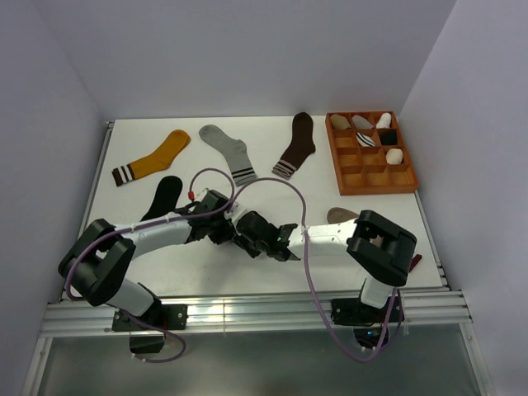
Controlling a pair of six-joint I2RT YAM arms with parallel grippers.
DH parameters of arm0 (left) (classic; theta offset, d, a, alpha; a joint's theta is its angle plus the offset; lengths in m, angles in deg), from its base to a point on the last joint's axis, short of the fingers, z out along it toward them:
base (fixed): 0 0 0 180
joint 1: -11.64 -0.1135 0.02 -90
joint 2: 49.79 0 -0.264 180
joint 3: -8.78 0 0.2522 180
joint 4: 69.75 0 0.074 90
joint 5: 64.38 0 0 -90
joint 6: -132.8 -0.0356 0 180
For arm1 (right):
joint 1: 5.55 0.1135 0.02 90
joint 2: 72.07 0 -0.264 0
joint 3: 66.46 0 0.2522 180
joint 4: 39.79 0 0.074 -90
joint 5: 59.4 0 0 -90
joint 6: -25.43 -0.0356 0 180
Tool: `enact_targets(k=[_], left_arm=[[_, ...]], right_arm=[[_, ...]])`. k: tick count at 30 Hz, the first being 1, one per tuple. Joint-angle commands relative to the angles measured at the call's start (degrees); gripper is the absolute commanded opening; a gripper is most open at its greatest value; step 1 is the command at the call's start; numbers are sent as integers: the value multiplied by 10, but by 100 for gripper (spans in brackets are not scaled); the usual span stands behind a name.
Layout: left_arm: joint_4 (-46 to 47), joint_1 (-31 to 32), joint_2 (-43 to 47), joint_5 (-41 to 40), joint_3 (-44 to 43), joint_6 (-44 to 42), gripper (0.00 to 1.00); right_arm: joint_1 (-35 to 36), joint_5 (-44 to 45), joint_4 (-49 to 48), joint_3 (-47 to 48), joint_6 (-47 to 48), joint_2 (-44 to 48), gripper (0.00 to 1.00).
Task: Roll the socks
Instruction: Roll the sock at the center of the board.
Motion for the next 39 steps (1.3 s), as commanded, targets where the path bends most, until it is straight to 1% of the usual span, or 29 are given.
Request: enact_targets(k=[1,3,4,7,8,11,12,15,19,21,26,29,33,37,39], left_arm=[[-56,24,14,-26,16,-11,36],[-59,23,25,-31,19,-6,43],[-63,23,35,-38,19,-2,48],[-68,22,58,-50,24,6,59],[-69,22,63,-55,27,11,60],[-78,18,83,-66,32,22,70],[-80,16,88,-68,37,24,73],[-85,13,113,-76,48,35,78],[-92,7,137,-82,61,44,81],[-94,4,146,-87,65,45,82],[-109,-4,167,-92,82,58,82],[-105,-5,196,-95,101,73,82],[-70,-4,236,-82,126,89,81],[-32,1,245,-78,141,101,79],[-9,7,239,-80,148,102,78]], right_arm=[[-31,-101,60,-2,-22,-59,0],[-50,-148,59,-5,-29,-58,0],[-70,-181,67,-2,-36,-58,0],[-106,-237,85,7,-42,-63,0],[-114,-281,94,15,-44,-65,0],[-150,-363,112,33,-56,-79,0],[-157,-383,116,37,-60,-87,0],[-181,-427,137,59,-71,-100,0],[-194,-429,169,90,-73,-123,0],[-196,-433,170,93,-76,-129,0],[-200,-432,161,89,-88,-133,0],[-200,-433,160,90,-94,-133,0],[-200,-440,162,100,-107,-145,0],[-201,-458,155,107,-128,-163,0],[-203,-481,148,107,-145,-171,0]])
